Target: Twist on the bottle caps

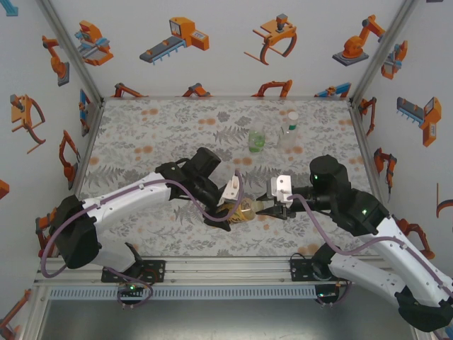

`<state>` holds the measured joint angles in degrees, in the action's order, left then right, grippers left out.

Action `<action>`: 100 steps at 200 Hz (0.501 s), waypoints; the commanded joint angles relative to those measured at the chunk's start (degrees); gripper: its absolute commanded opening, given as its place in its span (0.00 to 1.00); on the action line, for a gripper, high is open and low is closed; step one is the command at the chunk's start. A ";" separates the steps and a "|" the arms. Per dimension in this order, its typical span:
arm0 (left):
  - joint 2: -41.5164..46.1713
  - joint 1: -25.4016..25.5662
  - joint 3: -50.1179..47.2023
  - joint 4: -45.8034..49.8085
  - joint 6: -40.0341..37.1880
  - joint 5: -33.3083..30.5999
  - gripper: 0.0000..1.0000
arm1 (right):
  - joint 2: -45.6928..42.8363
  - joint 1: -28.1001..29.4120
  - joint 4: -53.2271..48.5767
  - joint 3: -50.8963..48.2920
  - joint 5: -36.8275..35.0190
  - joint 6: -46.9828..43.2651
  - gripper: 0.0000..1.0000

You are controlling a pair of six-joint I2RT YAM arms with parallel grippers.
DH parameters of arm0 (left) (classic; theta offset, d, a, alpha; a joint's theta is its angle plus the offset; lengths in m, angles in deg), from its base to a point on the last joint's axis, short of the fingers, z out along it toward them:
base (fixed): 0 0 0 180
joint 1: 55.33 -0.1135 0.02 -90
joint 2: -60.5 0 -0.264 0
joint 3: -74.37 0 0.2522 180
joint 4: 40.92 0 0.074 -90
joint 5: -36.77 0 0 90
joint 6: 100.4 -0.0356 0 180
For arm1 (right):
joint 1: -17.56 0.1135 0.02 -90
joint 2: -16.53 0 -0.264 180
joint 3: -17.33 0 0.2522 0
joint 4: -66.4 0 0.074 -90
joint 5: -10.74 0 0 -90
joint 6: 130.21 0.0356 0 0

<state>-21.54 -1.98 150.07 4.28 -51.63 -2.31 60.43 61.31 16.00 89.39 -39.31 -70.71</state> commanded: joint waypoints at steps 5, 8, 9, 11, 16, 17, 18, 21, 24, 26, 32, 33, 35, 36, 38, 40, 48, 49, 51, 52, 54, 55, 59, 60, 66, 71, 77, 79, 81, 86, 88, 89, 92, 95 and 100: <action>-0.38 0.31 2.12 0.78 -1.21 1.42 0.00 | -0.65 -0.09 3.07 -1.03 0.79 1.81 0.25; -0.42 0.30 2.08 0.70 -1.16 1.31 0.00 | -0.72 -0.11 3.46 -1.20 0.52 2.44 0.24; -0.41 0.28 2.11 0.71 -1.15 1.21 0.00 | -0.78 -0.09 3.62 -1.32 0.51 2.63 0.23; -0.40 0.27 2.13 0.72 -1.13 1.03 0.00 | -0.82 -0.11 3.91 -1.41 0.38 3.03 0.22; -0.30 0.29 2.08 0.59 -1.13 0.68 0.00 | -0.88 -0.09 4.55 -1.60 0.04 4.03 0.20; -0.26 0.28 2.02 0.62 -1.13 0.59 0.00 | -0.90 -0.08 4.64 -1.69 0.00 4.26 0.20; -0.29 0.32 1.99 0.54 -1.09 0.50 0.00 | -0.91 -0.07 4.78 -1.70 -0.02 4.46 0.19; -0.17 0.31 1.97 0.45 -1.05 0.17 0.00 | -0.96 -0.07 5.04 -1.83 -0.24 5.05 0.18; -0.14 0.29 1.89 0.27 -0.90 -0.08 0.00 | -0.96 -0.07 5.34 -1.87 -0.55 5.68 0.15; -0.14 0.28 1.86 0.15 -0.83 -0.30 0.00 | -0.93 -0.07 5.53 -2.01 -0.74 6.10 0.12; 0.10 0.28 1.73 -0.32 -0.58 -0.98 0.00 | -0.97 -0.07 6.19 -2.10 -1.62 7.64 0.00; 0.16 0.32 1.63 -0.41 -0.55 -1.12 0.00 | -0.94 -0.07 6.25 -2.12 -1.80 7.95 0.00; 0.29 0.24 1.55 -0.66 -0.48 -1.35 0.00 | -0.93 -0.07 6.52 -2.14 -2.24 8.63 0.00; 0.38 0.26 1.49 -0.76 -0.45 -1.48 0.00 | -0.92 -0.07 6.60 -2.18 -2.46 8.93 0.00; 0.50 0.27 1.32 -0.94 -0.37 -1.80 0.00 | -0.92 -0.09 6.76 -2.22 -2.89 9.62 0.00; 0.59 0.25 1.12 -1.29 -0.19 -2.03 0.00 | -0.86 -0.07 7.00 -2.23 -3.41 10.25 0.00; 1.25 0.27 0.32 -2.81 0.35 -3.33 0.00 | -0.89 -0.09 7.73 -2.45 -4.90 12.77 0.00; 1.30 0.27 0.22 -3.02 0.49 -3.52 0.00 | -0.91 -0.08 7.82 -2.52 -5.11 13.02 0.00; 1.47 0.27 -0.10 -3.53 0.64 -3.78 0.00 | -0.87 -0.09 8.04 -2.61 -5.44 13.67 0.00; 1.64 0.27 -0.21 -3.77 0.76 -3.97 0.00 | -0.90 -0.08 8.14 -2.68 -5.55 13.96 0.00; 1.87 0.27 -0.51 -4.22 0.90 -4.29 0.00 | -0.92 -0.07 8.34 -2.80 -5.86 14.46 0.00; 1.96 0.27 -0.68 -4.56 0.99 -4.44 0.00 | -0.92 -0.07 8.52 -2.82 -5.98 14.83 0.00; 2.42 0.19 -1.24 -5.50 1.18 -4.92 0.00 | -0.99 -0.09 9.08 -3.18 -6.60 15.60 0.00; 2.55 0.10 -1.40 -5.73 1.26 -4.98 0.00 | -1.00 -0.08 9.24 -3.23 -6.71 15.98 0.00; 3.25 -0.03 -2.32 -7.30 1.68 -5.65 0.00 | -1.18 -0.07 10.28 -3.79 -7.71 17.88 0.00; 3.86 -0.17 -3.18 -9.04 2.29 -6.38 0.00 | -1.35 -0.07 11.52 -4.38 -8.93 19.91 0.00; 4.64 -0.38 -4.17 -11.14 3.23 -7.35 0.00 | -1.64 -0.07 13.20 -5.25 -10.71 22.66 0.00; 4.79 -0.42 -4.53 -11.86 3.61 -7.75 0.00 | -1.63 -0.07 13.84 -5.51 -11.59 23.71 0.00; 4.98 -0.47 -4.85 -12.62 3.81 -8.11 0.00 | -1.67 -0.11 14.46 -5.77 -12.33 24.85 0.00; 5.53 -0.64 -5.66 -14.29 4.65 -9.28 0.00 | -1.72 -0.07 15.98 -6.40 -14.81 28.06 0.00; 5.74 -0.68 -5.96 -15.05 4.97 -9.85 0.00 | -1.67 -0.07 16.58 -6.59 -15.75 29.34 0.00; 5.83 -0.73 -6.09 -15.29 5.09 -10.08 0.00 | -1.65 -0.07 16.81 -6.70 -16.16 30.01 0.00; 6.13 -0.82 -6.55 -16.13 5.45 -10.95 0.00 | -1.51 -0.09 17.38 -6.79 -17.52 31.84 0.00; 6.39 -0.86 -6.87 -17.05 5.79 -11.73 0.00 | -1.39 -0.09 17.92 -6.90 -18.72 33.80 0.00; 6.86 -0.95 -7.51 -18.58 6.49 -13.40 0.00 | -1.00 -0.07 18.50 -6.95 -20.35 36.39 0.00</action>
<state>-17.93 -2.53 145.19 -4.13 -48.81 -9.72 58.94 61.37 25.70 83.97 -47.73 -51.00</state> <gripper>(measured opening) 0.546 0.347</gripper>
